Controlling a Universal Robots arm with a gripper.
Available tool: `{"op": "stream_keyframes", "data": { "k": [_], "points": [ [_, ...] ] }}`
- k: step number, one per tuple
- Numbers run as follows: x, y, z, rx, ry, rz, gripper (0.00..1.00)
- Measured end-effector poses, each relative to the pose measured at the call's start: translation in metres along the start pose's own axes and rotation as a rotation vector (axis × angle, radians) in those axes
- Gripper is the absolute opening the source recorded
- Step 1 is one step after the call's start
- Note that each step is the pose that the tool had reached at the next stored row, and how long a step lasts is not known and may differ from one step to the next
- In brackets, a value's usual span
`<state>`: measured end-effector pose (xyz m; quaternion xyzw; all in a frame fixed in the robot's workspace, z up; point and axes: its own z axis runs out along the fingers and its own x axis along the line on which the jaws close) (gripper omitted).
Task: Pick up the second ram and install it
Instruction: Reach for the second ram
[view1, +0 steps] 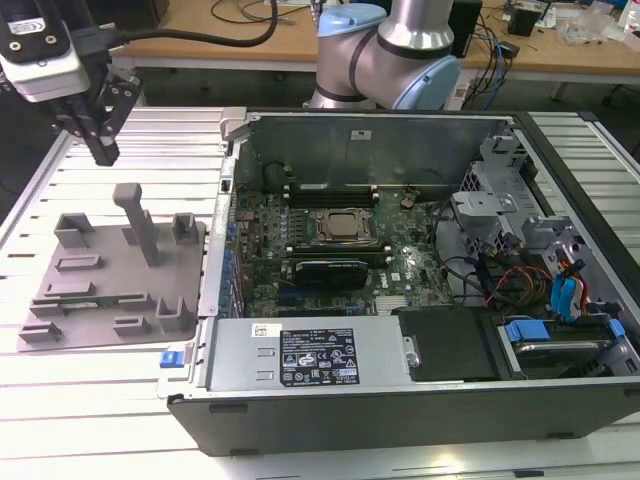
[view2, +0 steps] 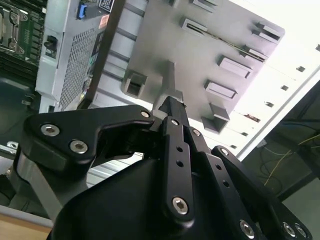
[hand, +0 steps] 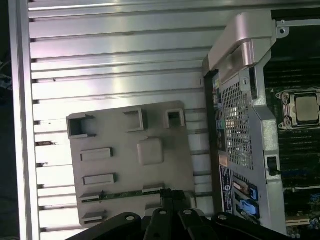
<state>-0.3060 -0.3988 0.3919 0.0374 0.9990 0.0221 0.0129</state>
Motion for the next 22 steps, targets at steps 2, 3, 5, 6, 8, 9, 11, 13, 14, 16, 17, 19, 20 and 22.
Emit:
{"op": "stream_keyframes", "data": {
  "k": [2,3,5,6,8,9,11,13,14,16,17,19,20,22],
  "points": [
    [0.0062,-0.0005,0.0,0.0,0.0,0.0,0.08],
    [0.0084,-0.0007,0.0,0.0,0.0,0.0,0.08],
    [0.012,-0.0009,0.0,0.0,0.0,0.0,0.08],
    [0.0139,-0.0011,0.0,0.0,0.0,0.0,0.08],
    [0.0185,-0.0014,0.0,0.0,-0.0001,0.0,0.08],
    [0.0215,-0.0017,0.0,0.0,0.0,0.0,0.08],
    [0.025,-0.0019,0.0001,0.0,-0.0001,0.0,0.08],
    [0.0283,-0.0021,0.0001,0.0,-0.0001,0.0,0.08],
    [0.0312,-0.0024,0.0001,0.0,0.0,0.0,0.08],
    [0.0375,-0.0029,0.0002,0.0,0.0,0.0,0.08],
    [0.039,-0.0031,0.0002,0.0,0.0,0.0,0.08],
    [0.0439,-0.0078,0.0002,-0.0001,0.0,0.0,0.08],
    [0.0445,-0.0104,0.0002,0.0001,0.0001,0.0,0.08],
    [0.0464,-0.0179,0.0004,0.0001,0.0,0.0,0.08]
  ]
}}
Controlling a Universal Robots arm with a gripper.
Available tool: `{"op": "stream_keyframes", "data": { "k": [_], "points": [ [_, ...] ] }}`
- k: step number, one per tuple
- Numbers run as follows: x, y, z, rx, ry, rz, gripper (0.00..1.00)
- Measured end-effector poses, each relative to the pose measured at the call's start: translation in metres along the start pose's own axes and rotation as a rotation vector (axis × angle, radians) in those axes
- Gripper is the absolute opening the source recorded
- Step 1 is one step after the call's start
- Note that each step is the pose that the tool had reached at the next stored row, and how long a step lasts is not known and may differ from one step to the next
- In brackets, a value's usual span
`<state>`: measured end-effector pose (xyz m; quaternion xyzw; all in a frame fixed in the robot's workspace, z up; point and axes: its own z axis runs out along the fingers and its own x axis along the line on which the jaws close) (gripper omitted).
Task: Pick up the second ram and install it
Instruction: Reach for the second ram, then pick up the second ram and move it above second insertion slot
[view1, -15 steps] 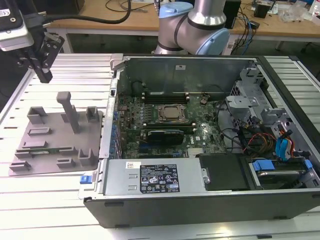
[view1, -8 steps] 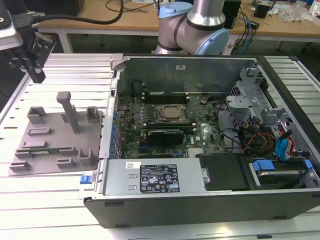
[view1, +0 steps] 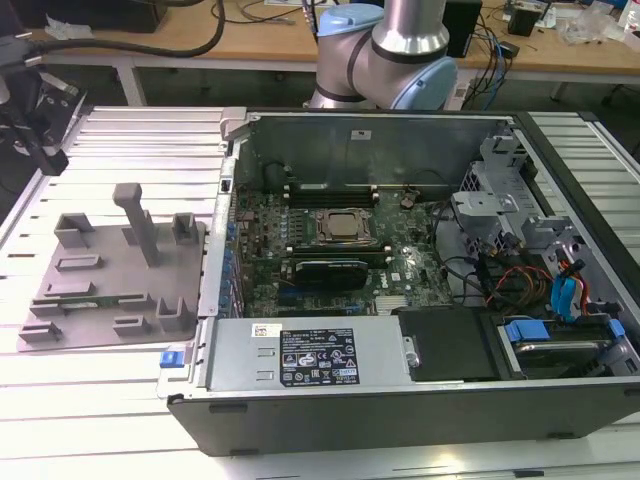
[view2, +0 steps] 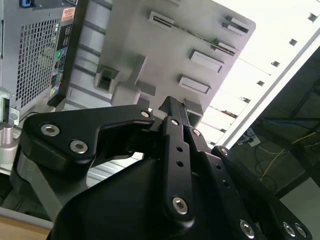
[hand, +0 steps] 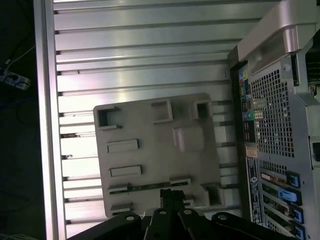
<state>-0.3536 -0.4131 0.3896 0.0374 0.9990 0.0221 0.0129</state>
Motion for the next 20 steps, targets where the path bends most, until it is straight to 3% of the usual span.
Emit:
{"op": "stream_keyframes", "data": {
  "k": [20],
  "points": [
    [0.0017,-0.0032,0.0006,-0.0003,0.0005,-0.012,0.08]
  ]
}}
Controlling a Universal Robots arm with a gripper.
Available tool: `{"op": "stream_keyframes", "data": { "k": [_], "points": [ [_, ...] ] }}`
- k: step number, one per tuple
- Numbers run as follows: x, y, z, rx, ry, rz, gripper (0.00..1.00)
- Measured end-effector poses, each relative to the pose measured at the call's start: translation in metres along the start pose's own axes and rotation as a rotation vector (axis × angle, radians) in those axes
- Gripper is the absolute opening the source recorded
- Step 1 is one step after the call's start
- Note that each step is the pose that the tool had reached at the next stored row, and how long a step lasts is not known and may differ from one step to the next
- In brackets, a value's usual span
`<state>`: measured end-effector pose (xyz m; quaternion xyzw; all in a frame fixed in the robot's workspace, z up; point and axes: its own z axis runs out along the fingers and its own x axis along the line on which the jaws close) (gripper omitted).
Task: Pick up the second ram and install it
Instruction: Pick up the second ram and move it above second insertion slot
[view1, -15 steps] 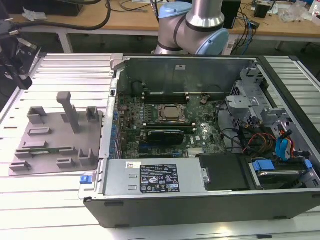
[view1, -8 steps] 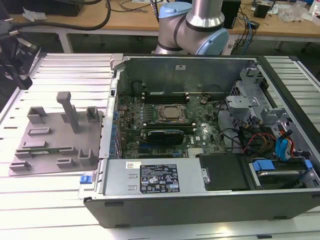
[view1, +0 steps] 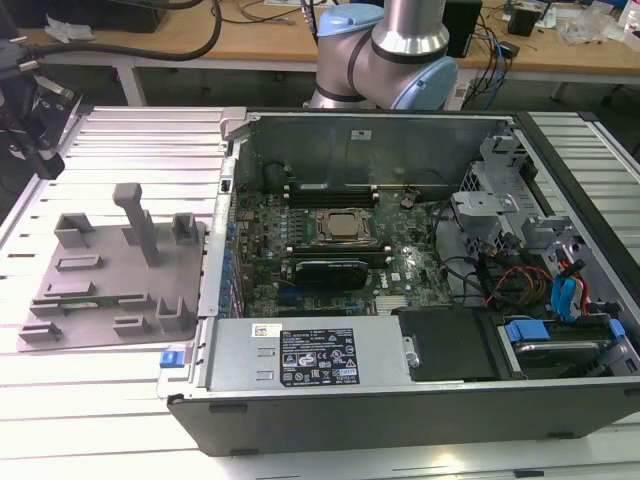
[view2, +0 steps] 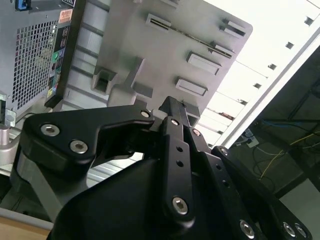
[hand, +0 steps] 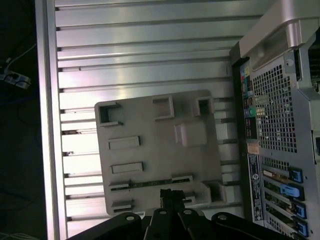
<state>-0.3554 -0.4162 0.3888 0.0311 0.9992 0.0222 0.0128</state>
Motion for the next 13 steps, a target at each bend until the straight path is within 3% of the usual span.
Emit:
{"op": "stream_keyframes", "data": {
  "k": [6,13],
  "points": [
    [0.0,0.0,0.0,-0.0021,0.0041,-0.089,0.08],
    [0.0,0.0,0.0,-0.0065,0.0122,-0.269,0.08]
  ]
}}
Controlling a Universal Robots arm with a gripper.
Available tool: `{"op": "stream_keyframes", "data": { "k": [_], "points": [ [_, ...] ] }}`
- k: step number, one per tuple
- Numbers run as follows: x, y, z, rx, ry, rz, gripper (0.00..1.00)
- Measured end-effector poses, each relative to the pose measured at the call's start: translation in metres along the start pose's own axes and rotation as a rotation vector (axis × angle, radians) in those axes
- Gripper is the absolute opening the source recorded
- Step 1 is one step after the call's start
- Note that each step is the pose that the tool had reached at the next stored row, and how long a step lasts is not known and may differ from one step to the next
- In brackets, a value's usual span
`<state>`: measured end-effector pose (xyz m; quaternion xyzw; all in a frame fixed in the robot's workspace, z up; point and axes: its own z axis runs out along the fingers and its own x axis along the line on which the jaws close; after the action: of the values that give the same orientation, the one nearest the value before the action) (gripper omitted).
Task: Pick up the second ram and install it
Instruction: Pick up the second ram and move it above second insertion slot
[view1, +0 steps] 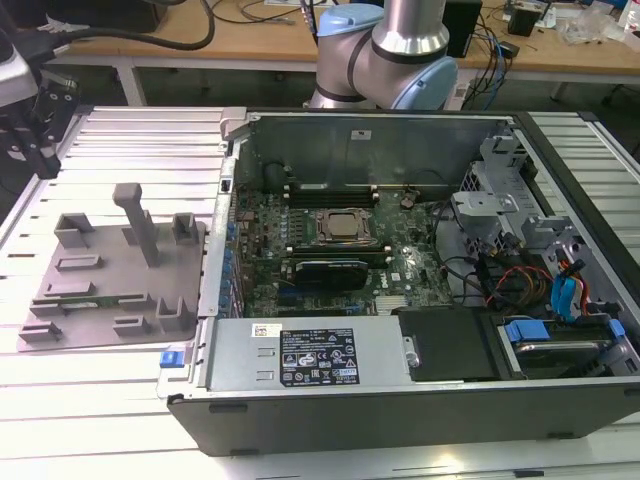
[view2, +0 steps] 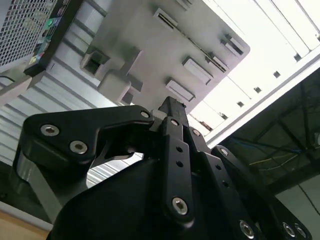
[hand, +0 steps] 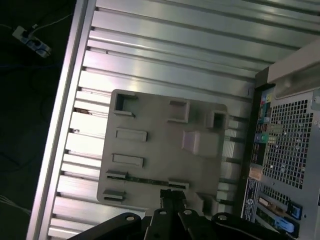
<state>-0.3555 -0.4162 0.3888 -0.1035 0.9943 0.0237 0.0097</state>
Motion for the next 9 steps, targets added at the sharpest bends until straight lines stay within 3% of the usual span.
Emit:
{"op": "stream_keyframes", "data": {
  "k": [9],
  "points": [
    [0.0,0.0,0.0,-0.003,0.0056,-0.125,0.08]
  ]
}}
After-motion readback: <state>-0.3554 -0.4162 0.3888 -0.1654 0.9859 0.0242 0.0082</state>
